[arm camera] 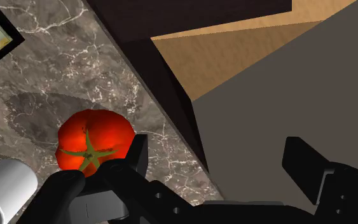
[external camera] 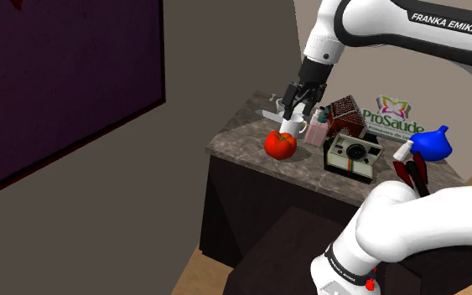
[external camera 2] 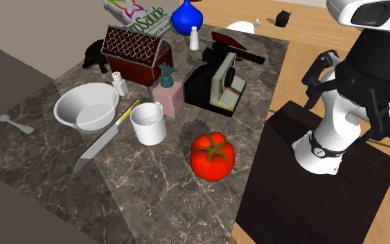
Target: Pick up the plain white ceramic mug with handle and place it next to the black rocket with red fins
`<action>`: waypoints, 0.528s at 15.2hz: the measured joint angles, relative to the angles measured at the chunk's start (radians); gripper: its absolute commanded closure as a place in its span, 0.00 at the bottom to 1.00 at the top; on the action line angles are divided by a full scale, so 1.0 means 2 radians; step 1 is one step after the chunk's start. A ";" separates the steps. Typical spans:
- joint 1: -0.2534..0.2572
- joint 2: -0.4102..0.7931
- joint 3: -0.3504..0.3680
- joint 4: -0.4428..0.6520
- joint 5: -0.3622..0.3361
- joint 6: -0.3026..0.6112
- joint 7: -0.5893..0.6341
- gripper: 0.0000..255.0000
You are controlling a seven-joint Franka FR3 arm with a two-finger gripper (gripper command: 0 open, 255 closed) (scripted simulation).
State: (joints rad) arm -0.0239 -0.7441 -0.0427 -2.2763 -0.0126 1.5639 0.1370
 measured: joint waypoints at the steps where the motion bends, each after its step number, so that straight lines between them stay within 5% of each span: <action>1: 0.000 0.000 0.000 0.000 0.000 0.000 0.000 0.00; 8: -0.015 0.055 -0.052 0.000 -0.029 0.053 -0.056 0.00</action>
State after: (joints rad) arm -0.0547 -0.6331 -0.1466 -2.2763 -0.0699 1.6698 0.0251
